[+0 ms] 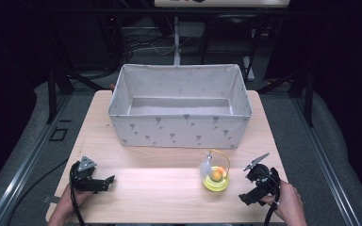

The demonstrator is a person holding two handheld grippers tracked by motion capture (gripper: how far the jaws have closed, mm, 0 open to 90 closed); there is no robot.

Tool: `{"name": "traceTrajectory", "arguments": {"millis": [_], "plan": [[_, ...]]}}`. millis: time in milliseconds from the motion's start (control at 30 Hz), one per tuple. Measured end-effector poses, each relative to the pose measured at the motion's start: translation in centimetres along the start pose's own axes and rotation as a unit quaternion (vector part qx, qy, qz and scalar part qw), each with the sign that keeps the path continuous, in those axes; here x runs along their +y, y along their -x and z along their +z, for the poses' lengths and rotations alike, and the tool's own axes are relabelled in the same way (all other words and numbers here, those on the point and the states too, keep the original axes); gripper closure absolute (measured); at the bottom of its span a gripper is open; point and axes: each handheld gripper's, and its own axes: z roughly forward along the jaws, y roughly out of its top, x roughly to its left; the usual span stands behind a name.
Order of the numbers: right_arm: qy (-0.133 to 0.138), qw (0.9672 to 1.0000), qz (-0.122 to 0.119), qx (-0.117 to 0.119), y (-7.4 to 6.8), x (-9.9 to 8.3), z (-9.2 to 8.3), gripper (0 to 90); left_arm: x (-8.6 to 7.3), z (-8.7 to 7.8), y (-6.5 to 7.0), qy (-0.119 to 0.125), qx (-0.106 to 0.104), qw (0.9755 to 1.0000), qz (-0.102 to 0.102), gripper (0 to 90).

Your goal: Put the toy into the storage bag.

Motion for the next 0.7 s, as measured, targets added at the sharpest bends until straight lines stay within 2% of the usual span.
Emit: {"name": "traceTrajectory", "arguments": {"millis": [67,167,267,700], "plan": [[0.006,1.0,-0.003,0.006,-0.2,0.2,-0.2,0.0,0.0,0.0,0.0,0.001,0.0,1.0,0.0,0.5],[0.001,0.9999,-0.007,0.01,-0.3,0.5,-0.4,0.0,0.0,0.0,0.0,0.0,0.0,1.0,0.0,0.4],[0.011,0.9998,-0.011,0.016,-0.6,0.7,-0.6,0.0,0.0,0.0,0.0,0.0,0.0,1.0,0.0,0.4],[0.032,0.9985,-0.041,0.017,-1.6,2.7,-1.6,0.0,0.0,0.0,0.0,0.0,0.0,1.0,0.0,0.5]]}}
